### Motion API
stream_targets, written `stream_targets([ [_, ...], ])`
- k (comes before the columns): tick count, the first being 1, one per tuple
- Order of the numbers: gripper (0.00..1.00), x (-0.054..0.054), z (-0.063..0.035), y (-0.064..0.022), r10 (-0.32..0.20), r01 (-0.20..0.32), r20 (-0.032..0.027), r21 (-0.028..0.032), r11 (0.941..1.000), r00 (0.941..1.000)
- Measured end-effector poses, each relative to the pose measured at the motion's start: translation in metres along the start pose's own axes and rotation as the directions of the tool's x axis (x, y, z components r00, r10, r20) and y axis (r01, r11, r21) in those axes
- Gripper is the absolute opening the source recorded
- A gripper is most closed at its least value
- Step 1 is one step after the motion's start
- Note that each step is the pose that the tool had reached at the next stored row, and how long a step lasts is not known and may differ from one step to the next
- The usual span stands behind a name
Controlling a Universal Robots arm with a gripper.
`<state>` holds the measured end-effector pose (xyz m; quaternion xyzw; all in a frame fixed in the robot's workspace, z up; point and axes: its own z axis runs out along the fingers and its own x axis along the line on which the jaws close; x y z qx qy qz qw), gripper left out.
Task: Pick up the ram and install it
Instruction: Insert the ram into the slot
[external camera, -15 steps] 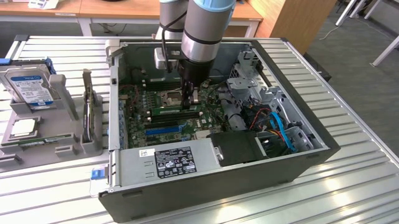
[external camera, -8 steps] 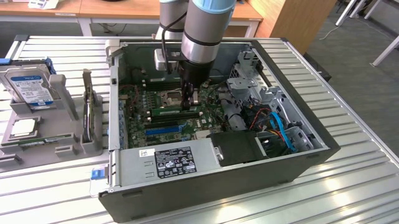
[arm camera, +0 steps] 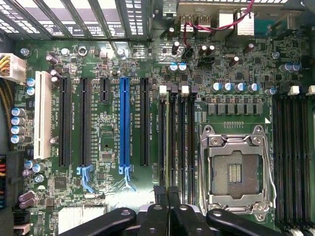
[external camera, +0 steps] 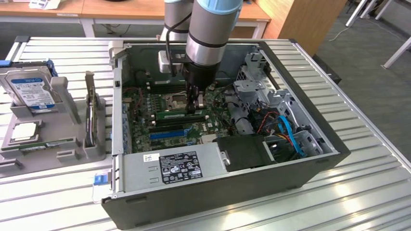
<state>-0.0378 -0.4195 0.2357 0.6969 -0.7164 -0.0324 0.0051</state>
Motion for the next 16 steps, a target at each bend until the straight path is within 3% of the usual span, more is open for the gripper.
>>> stream_targets([
  [16, 0.11, 0.0015, 0.0018, -0.0001, 0.000, 0.000, -0.0004, -0.0001, 1.0000, 1.0000],
])
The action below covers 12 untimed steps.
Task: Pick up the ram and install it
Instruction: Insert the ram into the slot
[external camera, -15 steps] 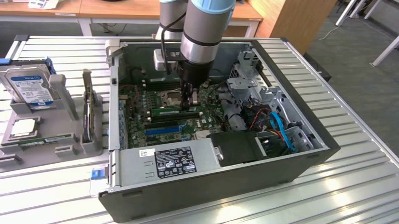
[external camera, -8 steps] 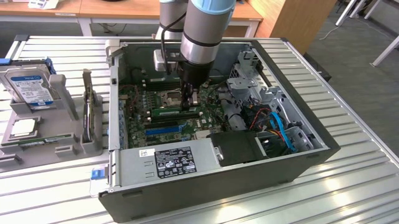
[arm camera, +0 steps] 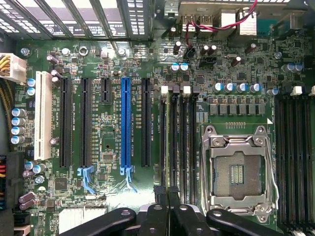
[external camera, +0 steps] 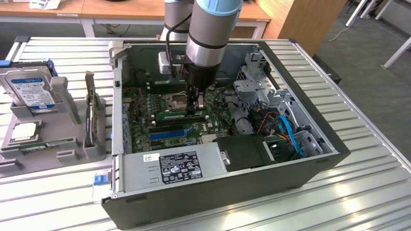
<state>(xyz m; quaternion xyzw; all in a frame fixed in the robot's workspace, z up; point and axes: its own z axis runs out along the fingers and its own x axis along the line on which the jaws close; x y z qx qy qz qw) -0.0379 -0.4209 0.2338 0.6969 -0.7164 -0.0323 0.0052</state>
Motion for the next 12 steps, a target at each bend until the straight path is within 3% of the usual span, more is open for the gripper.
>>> stream_targets([
  [12, 0.11, -0.0002, 0.0015, -0.0001, 0.000, 0.000, 0.0002, 0.0001, 1.0000, 1.0000],
])
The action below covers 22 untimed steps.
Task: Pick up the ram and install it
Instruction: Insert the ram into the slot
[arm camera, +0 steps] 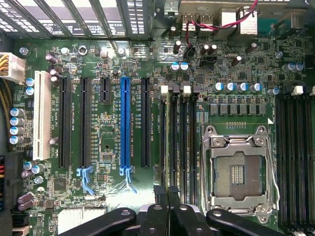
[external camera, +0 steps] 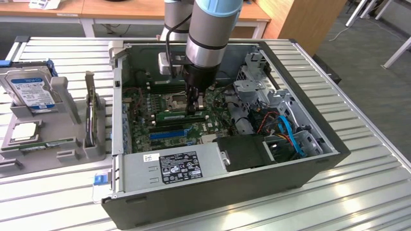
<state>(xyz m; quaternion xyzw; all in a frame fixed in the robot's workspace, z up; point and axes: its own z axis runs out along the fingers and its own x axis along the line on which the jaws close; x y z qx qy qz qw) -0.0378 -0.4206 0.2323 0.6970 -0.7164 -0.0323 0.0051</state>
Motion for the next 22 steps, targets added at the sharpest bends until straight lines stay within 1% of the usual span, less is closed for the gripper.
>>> stream_targets([
  [22, 0.11, -0.0001, 0.0012, 0.0001, -0.001, 0.001, 0.0000, 0.0000, 1.0000, 1.0000],
])
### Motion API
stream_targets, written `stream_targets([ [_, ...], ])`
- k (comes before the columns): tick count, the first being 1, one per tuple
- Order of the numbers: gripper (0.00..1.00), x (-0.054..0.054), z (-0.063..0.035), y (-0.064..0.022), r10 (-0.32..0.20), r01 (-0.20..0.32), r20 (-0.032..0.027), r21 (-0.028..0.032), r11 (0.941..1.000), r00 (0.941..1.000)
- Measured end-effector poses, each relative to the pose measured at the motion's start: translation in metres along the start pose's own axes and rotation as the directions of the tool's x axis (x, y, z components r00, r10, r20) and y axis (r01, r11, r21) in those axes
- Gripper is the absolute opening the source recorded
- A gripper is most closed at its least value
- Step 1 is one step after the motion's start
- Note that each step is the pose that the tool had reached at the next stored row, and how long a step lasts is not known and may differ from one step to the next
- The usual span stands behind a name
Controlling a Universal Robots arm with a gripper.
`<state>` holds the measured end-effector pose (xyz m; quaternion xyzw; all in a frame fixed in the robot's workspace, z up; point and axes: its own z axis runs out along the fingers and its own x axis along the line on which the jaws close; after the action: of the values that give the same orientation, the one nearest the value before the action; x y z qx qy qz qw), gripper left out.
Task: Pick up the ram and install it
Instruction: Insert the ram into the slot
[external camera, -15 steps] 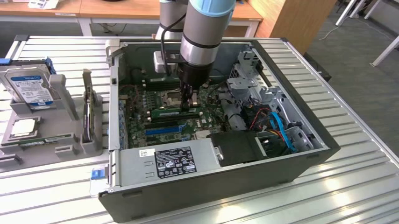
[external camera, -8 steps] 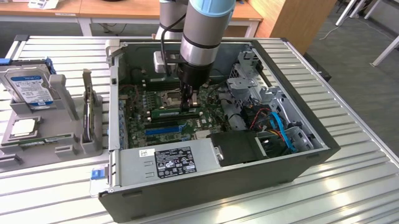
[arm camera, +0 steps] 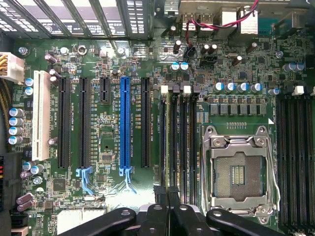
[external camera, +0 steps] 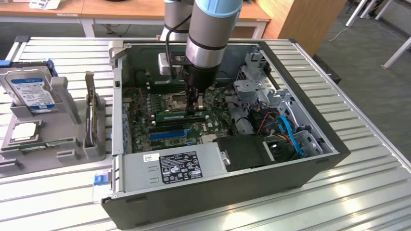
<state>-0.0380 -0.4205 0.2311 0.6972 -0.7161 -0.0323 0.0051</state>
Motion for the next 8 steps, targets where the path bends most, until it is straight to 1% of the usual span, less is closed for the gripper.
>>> stream_targets([
  [8, 0.11, 0.0002, 0.0000, 0.0000, -0.016, 0.016, -0.0009, -0.0006, 0.9999, 0.9999],
])
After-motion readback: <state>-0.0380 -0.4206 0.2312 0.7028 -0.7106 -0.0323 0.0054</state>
